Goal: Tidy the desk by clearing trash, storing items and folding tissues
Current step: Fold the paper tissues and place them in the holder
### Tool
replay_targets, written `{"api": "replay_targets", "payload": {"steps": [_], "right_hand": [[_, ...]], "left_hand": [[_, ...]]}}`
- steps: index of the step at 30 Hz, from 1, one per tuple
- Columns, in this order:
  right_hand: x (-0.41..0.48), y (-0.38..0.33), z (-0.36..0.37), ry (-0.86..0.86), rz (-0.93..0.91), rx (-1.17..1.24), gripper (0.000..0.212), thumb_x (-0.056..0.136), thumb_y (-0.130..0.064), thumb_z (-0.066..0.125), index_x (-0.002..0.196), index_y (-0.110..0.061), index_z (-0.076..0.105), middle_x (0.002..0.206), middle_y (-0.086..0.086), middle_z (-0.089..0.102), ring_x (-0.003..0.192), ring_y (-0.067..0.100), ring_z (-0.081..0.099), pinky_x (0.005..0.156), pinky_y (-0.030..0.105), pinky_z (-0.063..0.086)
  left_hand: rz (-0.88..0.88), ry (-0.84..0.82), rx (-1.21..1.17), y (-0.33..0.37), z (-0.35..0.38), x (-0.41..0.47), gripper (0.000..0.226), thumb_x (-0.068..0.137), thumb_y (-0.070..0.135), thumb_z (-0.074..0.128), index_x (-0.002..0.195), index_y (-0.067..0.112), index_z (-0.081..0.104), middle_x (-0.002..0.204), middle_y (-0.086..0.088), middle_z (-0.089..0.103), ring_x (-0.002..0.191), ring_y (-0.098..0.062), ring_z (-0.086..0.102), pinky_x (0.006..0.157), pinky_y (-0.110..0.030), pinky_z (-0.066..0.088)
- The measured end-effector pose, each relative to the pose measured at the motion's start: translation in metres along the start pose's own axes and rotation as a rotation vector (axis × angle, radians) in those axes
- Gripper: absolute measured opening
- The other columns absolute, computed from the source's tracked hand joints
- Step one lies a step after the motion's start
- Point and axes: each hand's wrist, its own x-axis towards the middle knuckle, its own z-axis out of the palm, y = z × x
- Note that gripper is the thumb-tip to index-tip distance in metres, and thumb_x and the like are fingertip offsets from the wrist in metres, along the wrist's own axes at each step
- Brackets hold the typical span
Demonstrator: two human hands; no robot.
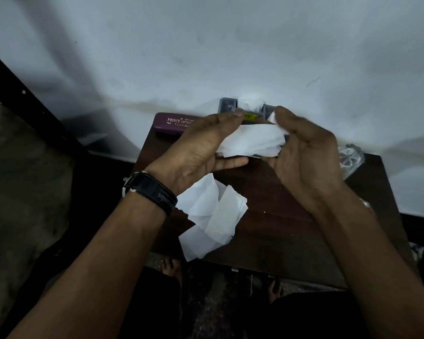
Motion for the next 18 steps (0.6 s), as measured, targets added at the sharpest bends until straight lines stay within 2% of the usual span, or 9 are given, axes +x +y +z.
{"api": "replay_targets", "payload": {"steps": [2,4,7,9,10,12,14,16,18], "right_hand": [[0.006,0.005,0.001,0.118,-0.026,-0.075,0.028,0.108,-0.021,0.044,0.114,-0.007,0.068,0.108,0.012,0.073,0.105,0.026,0.070,0.103,0.047,0.052],[0.011,0.010,0.001,0.153,-0.021,-0.130,0.027,0.109,-0.026,0.045,0.114,-0.014,0.068,0.105,0.004,0.076,0.101,0.018,0.073,0.098,0.041,0.057],[0.016,0.016,-0.004,0.214,-0.031,-0.228,0.020,0.103,-0.038,0.055,0.105,-0.027,0.072,0.105,-0.005,0.075,0.105,0.013,0.070,0.111,0.049,0.048],[0.015,0.016,-0.005,0.236,-0.039,-0.245,0.025,0.098,-0.044,0.059,0.113,-0.028,0.072,0.112,-0.006,0.074,0.112,0.014,0.069,0.112,0.048,0.047],[0.013,0.014,-0.003,0.236,-0.028,-0.243,0.030,0.100,-0.043,0.057,0.118,-0.025,0.072,0.113,-0.004,0.075,0.110,0.014,0.070,0.108,0.044,0.050],[0.009,0.012,-0.001,0.188,0.001,-0.297,0.033,0.106,-0.041,0.049,0.104,-0.025,0.077,0.099,-0.005,0.079,0.097,0.009,0.074,0.096,0.036,0.056],[0.008,0.012,-0.001,0.214,-0.006,-0.343,0.039,0.106,-0.044,0.048,0.087,-0.030,0.079,0.089,-0.010,0.079,0.093,0.007,0.074,0.101,0.040,0.055],[0.009,0.012,-0.001,0.241,-0.001,-0.323,0.041,0.105,-0.049,0.046,0.090,-0.030,0.078,0.091,-0.011,0.078,0.096,0.008,0.073,0.106,0.043,0.052],[0.009,0.011,0.000,0.182,0.029,-0.275,0.051,0.106,-0.053,0.037,0.092,-0.029,0.080,0.096,-0.010,0.079,0.099,0.008,0.074,0.106,0.039,0.053]], "left_hand": [[0.018,-0.005,0.011,-0.002,-0.001,0.001,0.033,0.097,0.023,0.069,0.126,0.009,0.066,0.130,-0.012,0.069,0.109,-0.024,0.074,0.078,-0.040,0.065],[0.024,-0.009,0.037,-0.005,-0.002,0.002,0.032,0.095,0.016,0.071,0.127,0.011,0.064,0.130,-0.009,0.069,0.105,-0.023,0.075,0.077,-0.039,0.065],[0.007,-0.019,0.041,-0.005,-0.002,0.001,0.033,0.095,0.017,0.071,0.127,0.012,0.064,0.136,-0.011,0.066,0.102,-0.021,0.076,0.074,-0.037,0.064],[-0.003,-0.023,0.002,-0.003,0.000,0.000,0.023,0.097,0.021,0.069,0.118,0.013,0.066,0.138,-0.012,0.064,0.110,-0.024,0.074,0.075,-0.040,0.065],[-0.006,-0.023,-0.024,-0.002,0.000,0.000,0.021,0.098,0.023,0.067,0.117,0.013,0.065,0.138,-0.013,0.064,0.113,-0.025,0.072,0.077,-0.041,0.065],[-0.001,-0.032,-0.046,-0.002,0.001,0.000,0.027,0.099,0.022,0.065,0.124,0.010,0.065,0.136,-0.012,0.066,0.112,-0.025,0.073,0.080,-0.042,0.065],[0.012,-0.051,-0.034,-0.003,0.001,0.001,0.027,0.100,0.017,0.063,0.126,0.010,0.066,0.131,-0.008,0.068,0.106,-0.022,0.075,0.078,-0.039,0.065],[0.024,-0.066,-0.024,-0.004,0.000,0.001,0.023,0.100,0.009,0.063,0.121,0.013,0.068,0.126,-0.007,0.069,0.098,-0.019,0.074,0.077,-0.036,0.065],[0.029,-0.073,-0.018,-0.005,0.000,0.001,0.027,0.097,0.005,0.065,0.122,0.014,0.066,0.127,-0.008,0.069,0.099,-0.020,0.075,0.078,-0.035,0.065]]}}
